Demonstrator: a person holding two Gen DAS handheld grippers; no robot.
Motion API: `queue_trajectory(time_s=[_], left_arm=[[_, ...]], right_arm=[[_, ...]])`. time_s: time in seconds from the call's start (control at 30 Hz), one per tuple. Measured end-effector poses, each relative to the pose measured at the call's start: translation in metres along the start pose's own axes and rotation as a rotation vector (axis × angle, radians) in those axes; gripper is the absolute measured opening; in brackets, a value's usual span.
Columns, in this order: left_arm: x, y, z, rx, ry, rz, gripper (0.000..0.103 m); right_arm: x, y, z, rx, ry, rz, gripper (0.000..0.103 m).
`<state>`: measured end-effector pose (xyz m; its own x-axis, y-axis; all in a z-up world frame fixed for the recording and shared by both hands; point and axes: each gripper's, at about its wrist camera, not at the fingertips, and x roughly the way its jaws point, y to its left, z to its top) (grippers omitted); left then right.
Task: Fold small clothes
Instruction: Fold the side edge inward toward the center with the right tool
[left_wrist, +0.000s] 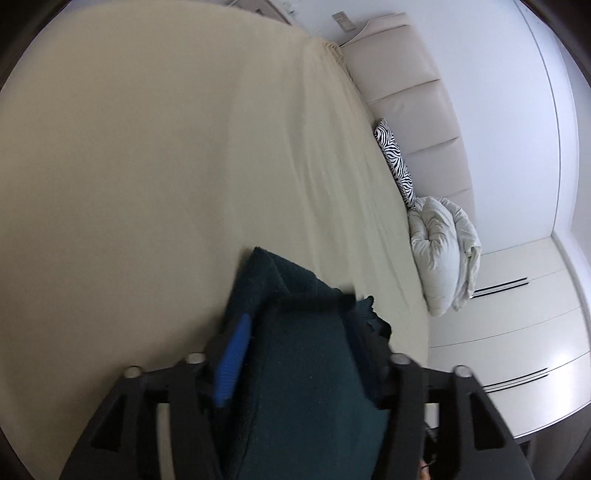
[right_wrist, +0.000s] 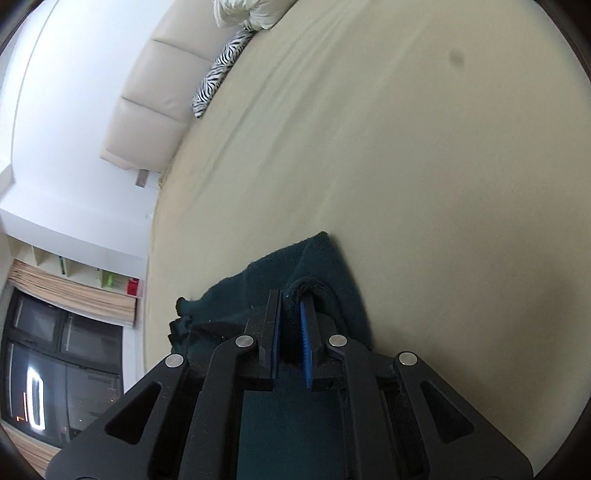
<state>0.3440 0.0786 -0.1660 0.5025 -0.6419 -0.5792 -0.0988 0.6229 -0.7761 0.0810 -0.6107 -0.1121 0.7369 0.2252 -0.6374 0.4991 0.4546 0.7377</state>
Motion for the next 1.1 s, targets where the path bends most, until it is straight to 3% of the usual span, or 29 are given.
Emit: queue_trajectory(time_s=[0.1,0.13,0.2,0.3,0.43,0.53,0.6,0.9,1.0,1.1], left_arm=[[-0.021,-0.011,-0.017,0.109,-0.048,0.043,0.076],[-0.023,-0.014,-0.024,0.133,-0.045,0.053,0.074],[-0.027,-0.018,-0.042,0.198,-0.046,0.088,0.068],[-0.030,-0.020,-0.067,0.272,-0.038,0.128,0.058],[-0.036,-0.017,-0.093,0.338,-0.043,0.183,0.049],[-0.037,-0.018,-0.108,0.418,-0.076,0.266,0.048],[-0.046,-0.010,-0.109,0.432,-0.084,0.284,0.047],[-0.054,-0.002,-0.121,0.492,-0.105,0.325,0.019],[-0.056,-0.001,-0.121,0.502,-0.108,0.331,0.012],[-0.059,-0.002,-0.122,0.505,-0.109,0.331,0.009]], right_arm=[[-0.014,0.000,-0.001,-0.031,-0.054,-0.010,0.032],[-0.018,0.003,-0.001,-0.048,-0.069,-0.032,0.055],[-0.030,0.009,-0.002,-0.083,-0.116,-0.072,0.062],[-0.048,0.022,-0.008,-0.170,-0.127,-0.086,0.062],[-0.054,0.039,-0.033,-0.339,-0.081,-0.208,0.061],[-0.050,0.042,-0.052,-0.420,-0.046,-0.268,0.060],[-0.047,0.040,-0.062,-0.466,-0.036,-0.302,0.059],[-0.049,0.039,-0.084,-0.547,-0.042,-0.356,0.052],[-0.071,0.025,-0.111,-0.556,-0.046,-0.367,0.044],[-0.069,0.028,-0.115,-0.571,-0.051,-0.383,0.034]])
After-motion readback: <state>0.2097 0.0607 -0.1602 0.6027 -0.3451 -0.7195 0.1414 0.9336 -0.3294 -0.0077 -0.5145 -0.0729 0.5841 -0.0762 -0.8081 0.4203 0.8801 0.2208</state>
